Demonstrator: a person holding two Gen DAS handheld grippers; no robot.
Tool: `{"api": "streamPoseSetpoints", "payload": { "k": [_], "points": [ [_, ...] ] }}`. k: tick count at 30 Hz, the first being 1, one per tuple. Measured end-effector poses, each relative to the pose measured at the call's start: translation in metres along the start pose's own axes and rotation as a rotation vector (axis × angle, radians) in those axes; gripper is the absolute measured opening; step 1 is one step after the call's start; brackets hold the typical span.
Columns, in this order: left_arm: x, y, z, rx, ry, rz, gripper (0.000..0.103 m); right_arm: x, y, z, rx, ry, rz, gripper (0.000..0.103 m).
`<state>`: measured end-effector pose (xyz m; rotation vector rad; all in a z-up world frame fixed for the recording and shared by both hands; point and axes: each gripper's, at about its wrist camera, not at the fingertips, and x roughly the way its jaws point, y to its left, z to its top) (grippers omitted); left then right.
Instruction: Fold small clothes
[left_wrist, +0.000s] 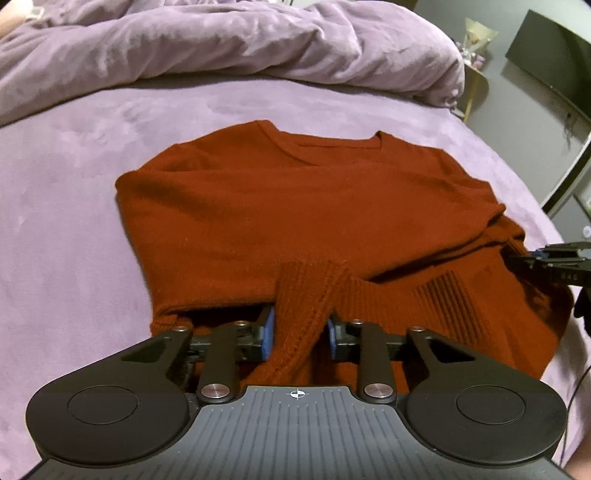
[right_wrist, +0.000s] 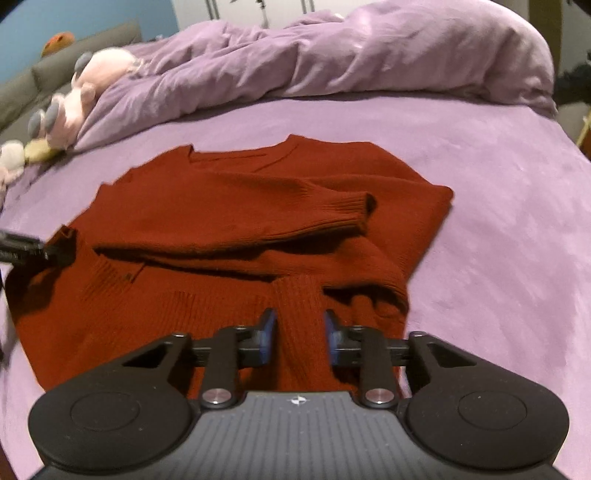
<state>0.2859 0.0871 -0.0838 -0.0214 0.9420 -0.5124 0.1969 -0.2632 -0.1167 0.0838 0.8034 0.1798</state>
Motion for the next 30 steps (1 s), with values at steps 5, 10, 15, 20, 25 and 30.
{"api": "streamPoseSetpoints", "payload": {
  "k": [5, 10, 15, 20, 25, 30],
  "points": [
    [-0.015, -0.009, 0.001, 0.028, -0.035, 0.043, 0.009, -0.014, 0.015, 0.002, -0.041, -0.050, -0.044, 0.007],
    [-0.056, -0.014, 0.013, 0.013, -0.131, 0.010, 0.009, -0.050, 0.016, 0.016, -0.028, -0.163, -0.036, 0.007],
    [-0.074, -0.003, 0.037, -0.018, -0.225, 0.070, 0.008, -0.061, 0.009, 0.045, -0.002, -0.246, -0.047, 0.007],
    [-0.050, 0.016, 0.052, -0.097, -0.201, 0.116, 0.008, -0.029, 0.003, 0.066, 0.013, -0.220, -0.086, 0.007],
    [-0.047, 0.022, 0.061, -0.107, -0.225, 0.119, 0.008, -0.017, 0.003, 0.076, 0.003, -0.223, -0.106, 0.007],
    [-0.042, 0.029, 0.078, -0.111, -0.235, 0.151, 0.008, -0.007, 0.003, 0.092, 0.000, -0.238, -0.130, 0.007]
  ]
}}
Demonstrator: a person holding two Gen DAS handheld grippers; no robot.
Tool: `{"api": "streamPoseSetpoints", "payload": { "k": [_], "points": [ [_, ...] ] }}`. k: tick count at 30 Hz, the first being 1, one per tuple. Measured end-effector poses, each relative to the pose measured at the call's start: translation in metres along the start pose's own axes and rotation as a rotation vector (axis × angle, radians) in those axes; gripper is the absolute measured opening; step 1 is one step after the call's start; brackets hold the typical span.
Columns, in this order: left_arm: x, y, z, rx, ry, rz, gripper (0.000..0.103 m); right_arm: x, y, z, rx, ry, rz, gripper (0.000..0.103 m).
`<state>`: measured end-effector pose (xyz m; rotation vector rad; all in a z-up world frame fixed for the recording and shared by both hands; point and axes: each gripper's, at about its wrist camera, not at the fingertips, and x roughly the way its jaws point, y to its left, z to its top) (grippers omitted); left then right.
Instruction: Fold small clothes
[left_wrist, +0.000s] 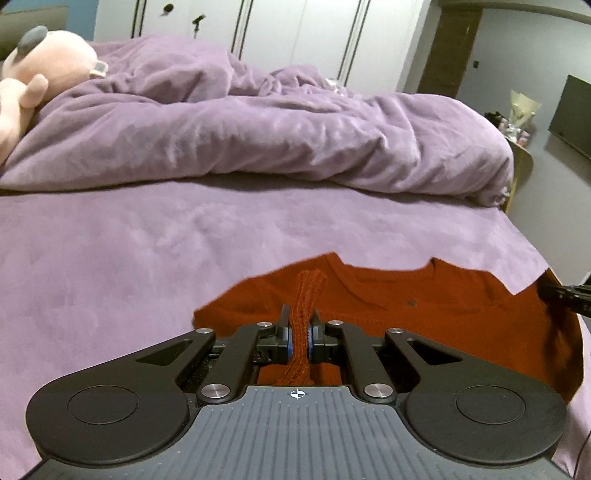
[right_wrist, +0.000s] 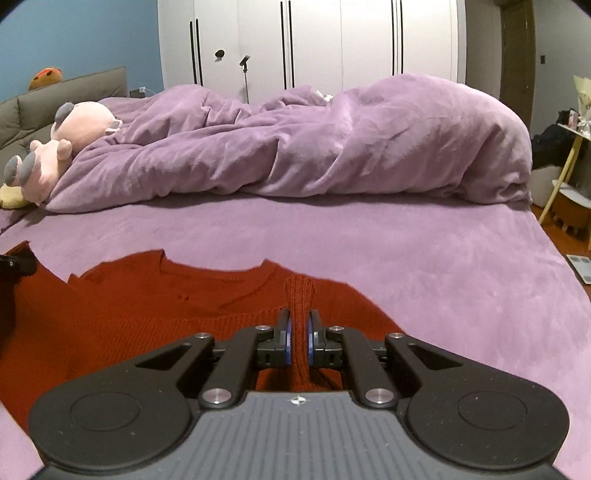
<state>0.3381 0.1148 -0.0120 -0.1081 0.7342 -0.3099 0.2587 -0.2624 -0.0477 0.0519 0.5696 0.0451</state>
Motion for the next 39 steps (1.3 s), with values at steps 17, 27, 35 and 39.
{"api": "streamPoseSetpoints", "payload": {
  "k": [17, 27, 35, 39],
  "points": [
    [0.053, -0.016, 0.055, 0.074, -0.075, 0.146, 0.008, 0.067, -0.009, 0.046, 0.066, -0.030, -0.079, 0.007],
    [0.108, -0.018, 0.047, 0.040, -0.086, 0.318, 0.009, 0.127, -0.014, 0.038, 0.114, 0.009, -0.196, 0.007],
    [0.110, -0.014, 0.036, -0.002, -0.086, 0.465, 0.020, 0.135, -0.001, 0.025, 0.056, 0.015, -0.268, 0.019],
    [0.071, -0.037, 0.028, -0.092, -0.209, 0.311, 0.059, 0.105, 0.013, 0.026, 0.180, -0.040, -0.093, 0.029]
  ]
}}
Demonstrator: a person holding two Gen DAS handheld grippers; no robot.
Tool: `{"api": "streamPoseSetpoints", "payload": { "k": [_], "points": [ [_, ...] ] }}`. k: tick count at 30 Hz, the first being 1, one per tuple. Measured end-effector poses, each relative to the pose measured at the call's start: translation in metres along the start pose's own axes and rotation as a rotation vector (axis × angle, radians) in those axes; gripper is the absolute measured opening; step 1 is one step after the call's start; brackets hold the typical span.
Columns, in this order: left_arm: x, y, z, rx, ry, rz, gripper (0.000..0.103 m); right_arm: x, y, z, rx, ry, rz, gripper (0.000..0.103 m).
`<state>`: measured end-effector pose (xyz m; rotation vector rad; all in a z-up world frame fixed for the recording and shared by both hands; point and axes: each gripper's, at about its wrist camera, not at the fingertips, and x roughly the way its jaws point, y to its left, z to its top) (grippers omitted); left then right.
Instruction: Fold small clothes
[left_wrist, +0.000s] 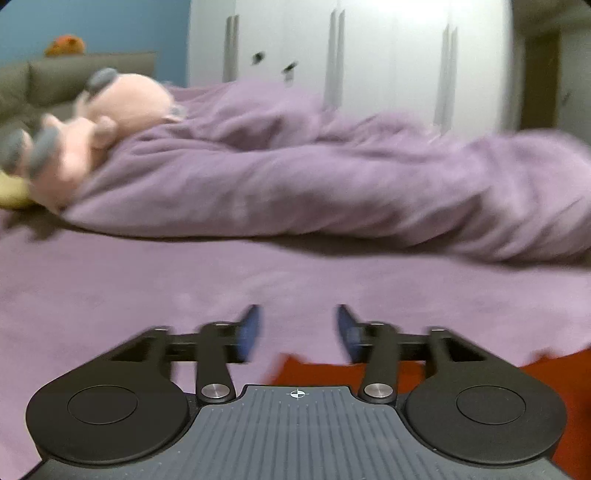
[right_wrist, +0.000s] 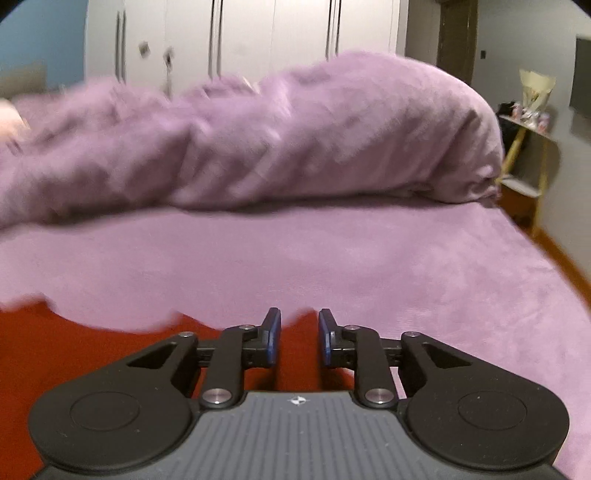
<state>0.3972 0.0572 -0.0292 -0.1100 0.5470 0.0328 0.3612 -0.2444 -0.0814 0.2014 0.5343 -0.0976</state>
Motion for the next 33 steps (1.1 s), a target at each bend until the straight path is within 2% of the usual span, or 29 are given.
{"api": "streamPoseSetpoints", "payload": {
  "k": [2, 3, 4, 6, 8, 10, 11, 12, 15, 17, 19, 21, 22, 24, 26, 28, 30, 32, 33],
  "points": [
    [-0.012, -0.013, -0.011, -0.058, 0.019, -0.116, 0.064, -0.006, 0.004, -0.012, 0.188, 0.025, 0.247, 0.044],
    [-0.011, -0.021, -0.018, -0.082, 0.051, -0.163, 0.069, -0.004, 0.006, -0.022, 0.295, 0.050, 0.360, 0.046],
    [-0.008, -0.027, -0.025, -0.103, 0.082, -0.194, 0.069, 0.002, 0.010, -0.036, 0.417, 0.089, 0.466, 0.048],
    [0.003, -0.037, -0.043, -0.127, 0.133, -0.226, 0.069, 0.017, 0.021, -0.059, 0.562, 0.170, 0.548, 0.049],
    [0.017, -0.041, -0.058, -0.096, 0.147, -0.180, 0.068, 0.028, 0.022, -0.076, 0.669, 0.155, 0.594, 0.050],
    [0.025, -0.038, -0.066, -0.054, 0.128, -0.108, 0.066, 0.034, 0.012, -0.081, 0.697, 0.114, 0.581, 0.047],
    [0.029, -0.032, -0.067, -0.034, 0.119, -0.057, 0.066, 0.035, 0.003, -0.079, 0.695, 0.107, 0.562, 0.047],
    [0.032, -0.027, -0.067, -0.020, 0.112, -0.038, 0.066, 0.036, -0.008, -0.075, 0.676, 0.101, 0.521, 0.046],
    [0.038, -0.008, -0.065, -0.008, 0.127, -0.009, 0.066, 0.026, -0.041, -0.058, 0.554, 0.043, 0.368, 0.046],
    [0.044, 0.010, -0.063, -0.040, 0.135, 0.015, 0.066, 0.019, -0.064, -0.048, 0.461, 0.009, 0.261, 0.044],
    [0.042, 0.023, -0.059, -0.072, 0.143, 0.023, 0.065, 0.008, -0.084, -0.042, 0.440, -0.013, 0.174, 0.043],
    [0.034, 0.038, -0.059, -0.104, 0.165, 0.022, 0.065, -0.009, -0.096, -0.039, 0.404, -0.014, 0.045, 0.046],
    [0.028, 0.045, -0.059, -0.115, 0.189, 0.000, 0.065, -0.016, -0.101, -0.040, 0.374, -0.007, 0.023, 0.049],
    [0.006, 0.059, -0.062, -0.136, 0.204, -0.066, 0.065, -0.039, -0.112, -0.049, 0.342, 0.022, 0.059, 0.051],
    [-0.020, 0.073, -0.070, -0.159, 0.186, -0.092, 0.065, -0.069, -0.122, -0.068, 0.331, 0.053, 0.111, 0.056],
    [-0.042, 0.084, -0.080, -0.161, 0.190, -0.104, 0.063, -0.090, -0.127, -0.084, 0.334, 0.077, 0.126, 0.056],
    [-0.057, 0.091, -0.090, -0.167, 0.225, -0.106, 0.062, -0.104, -0.131, -0.098, 0.340, 0.102, 0.147, 0.053],
    [-0.067, 0.096, -0.100, -0.173, 0.254, -0.119, 0.059, -0.115, -0.128, -0.105, 0.323, 0.113, 0.203, 0.039],
    [-0.071, 0.097, -0.104, -0.173, 0.270, -0.117, 0.057, -0.116, -0.122, -0.105, 0.293, 0.120, 0.192, 0.037]
  ]
}}
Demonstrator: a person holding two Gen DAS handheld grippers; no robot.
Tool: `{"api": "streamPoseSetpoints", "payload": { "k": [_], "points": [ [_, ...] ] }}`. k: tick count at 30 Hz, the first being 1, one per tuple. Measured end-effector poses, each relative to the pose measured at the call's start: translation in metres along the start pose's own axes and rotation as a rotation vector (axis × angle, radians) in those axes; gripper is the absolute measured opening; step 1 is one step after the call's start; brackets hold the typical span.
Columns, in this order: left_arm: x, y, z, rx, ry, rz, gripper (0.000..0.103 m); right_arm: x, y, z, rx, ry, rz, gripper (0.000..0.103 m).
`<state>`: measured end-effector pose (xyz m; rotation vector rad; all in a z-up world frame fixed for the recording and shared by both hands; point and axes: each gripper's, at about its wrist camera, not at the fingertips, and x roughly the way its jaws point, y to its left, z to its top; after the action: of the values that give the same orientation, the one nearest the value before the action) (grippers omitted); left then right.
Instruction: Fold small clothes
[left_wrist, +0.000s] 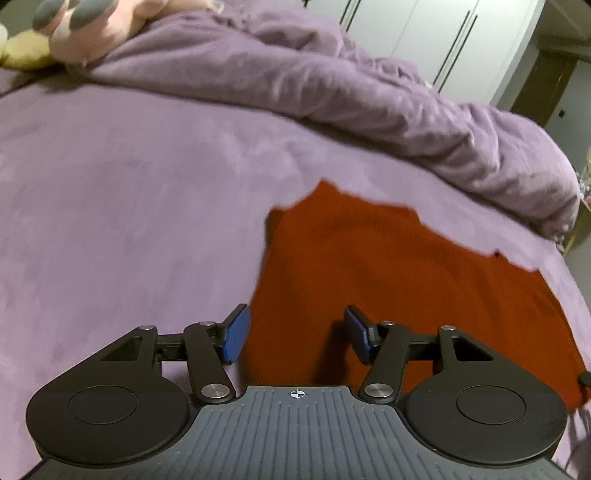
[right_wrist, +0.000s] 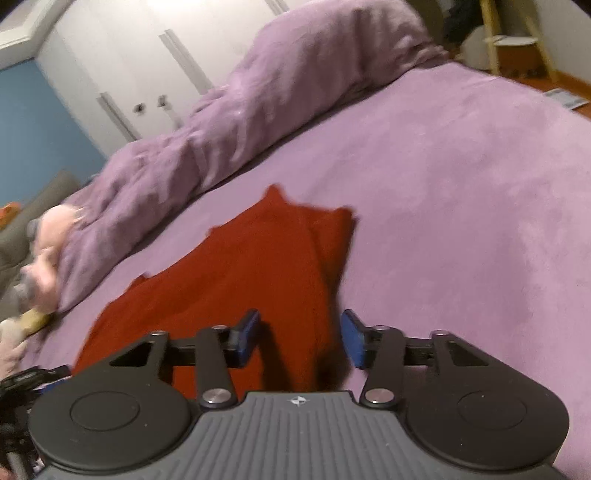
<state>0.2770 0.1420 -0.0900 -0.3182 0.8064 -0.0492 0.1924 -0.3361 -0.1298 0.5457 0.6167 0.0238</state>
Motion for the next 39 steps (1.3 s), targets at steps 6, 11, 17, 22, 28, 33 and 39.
{"api": "streamPoseSetpoints", "payload": {
  "k": [6, 11, 17, 22, 28, 33, 39],
  "points": [
    [-0.006, 0.003, -0.004, -0.022, 0.007, -0.013, 0.034, -0.008, 0.013, 0.005, 0.018, -0.026, 0.037, 0.012],
    [-0.006, 0.006, -0.003, -0.015, 0.011, 0.033, 0.018, -0.005, 0.008, 0.002, 0.009, -0.002, -0.138, 0.009],
    [-0.020, 0.002, -0.001, -0.007, 0.006, 0.207, 0.020, -0.012, 0.043, 0.004, -0.128, -0.090, -0.377, 0.014],
    [-0.040, -0.037, -0.008, 0.011, -0.017, 0.001, 0.049, -0.004, 0.089, -0.002, -0.048, -0.074, 0.027, 0.023],
    [-0.010, -0.071, -0.017, 0.067, 0.054, -0.036, 0.055, 0.061, 0.141, -0.032, -0.096, 0.070, 0.138, 0.025],
    [-0.002, -0.053, -0.024, 0.028, 0.079, 0.013, 0.051, 0.069, 0.105, -0.033, -0.013, 0.023, 0.013, 0.009],
    [-0.002, -0.059, -0.026, 0.079, 0.076, 0.038, 0.054, 0.047, 0.046, -0.030, 0.144, -0.060, -0.023, 0.000]
  ]
}}
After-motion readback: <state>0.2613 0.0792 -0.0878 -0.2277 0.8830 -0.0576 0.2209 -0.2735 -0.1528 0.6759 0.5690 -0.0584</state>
